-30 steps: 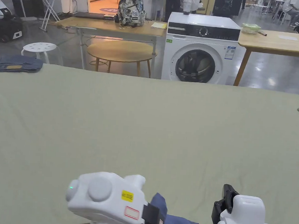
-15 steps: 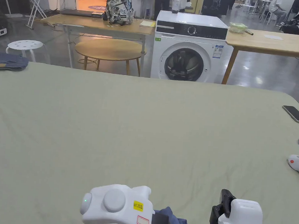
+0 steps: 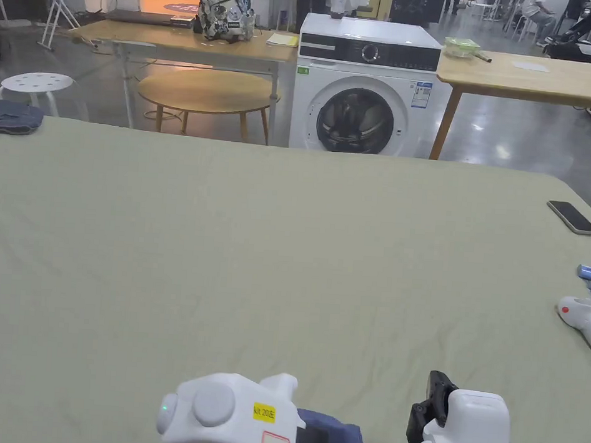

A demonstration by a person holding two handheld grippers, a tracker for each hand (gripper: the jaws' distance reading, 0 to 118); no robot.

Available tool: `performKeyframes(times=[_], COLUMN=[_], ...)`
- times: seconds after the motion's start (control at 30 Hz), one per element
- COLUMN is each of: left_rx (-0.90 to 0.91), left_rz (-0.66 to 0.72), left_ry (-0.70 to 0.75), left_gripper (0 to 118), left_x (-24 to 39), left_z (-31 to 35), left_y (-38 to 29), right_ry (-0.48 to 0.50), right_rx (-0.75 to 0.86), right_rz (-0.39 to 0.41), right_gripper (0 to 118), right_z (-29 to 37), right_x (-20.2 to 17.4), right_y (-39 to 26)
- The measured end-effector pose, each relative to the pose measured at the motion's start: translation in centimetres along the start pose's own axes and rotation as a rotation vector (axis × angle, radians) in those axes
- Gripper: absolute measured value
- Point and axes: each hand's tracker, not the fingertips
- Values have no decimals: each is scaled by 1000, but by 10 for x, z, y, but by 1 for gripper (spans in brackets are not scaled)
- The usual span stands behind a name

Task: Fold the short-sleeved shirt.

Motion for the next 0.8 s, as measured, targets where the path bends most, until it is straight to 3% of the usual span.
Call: performKeyframes(times=[0.23,0.37,0.47,0.6,0.8], left_rx=[10,9,69,255,659], left_rz=[7,9,-82,-182,-367], left_ry=[18,21,54,129,468], left_gripper=[0,0,0,0,0], left_x=[-8,-4,10,15,12], left_z=[-35,-24,4,58,124], left_y=[-8,-6,-7,-5,-14], right_ry=[-13,-13,-7,1,11], right_rx=[-7,-5,1,18,52], right_rz=[-5,-3,-3,3,-23], right_gripper=[0,0,0,0,0], right_z=[0,-2,-4,-11,-20], right_x=[5,5,1,-7,-19], right_y=[0,1,5,11,28])
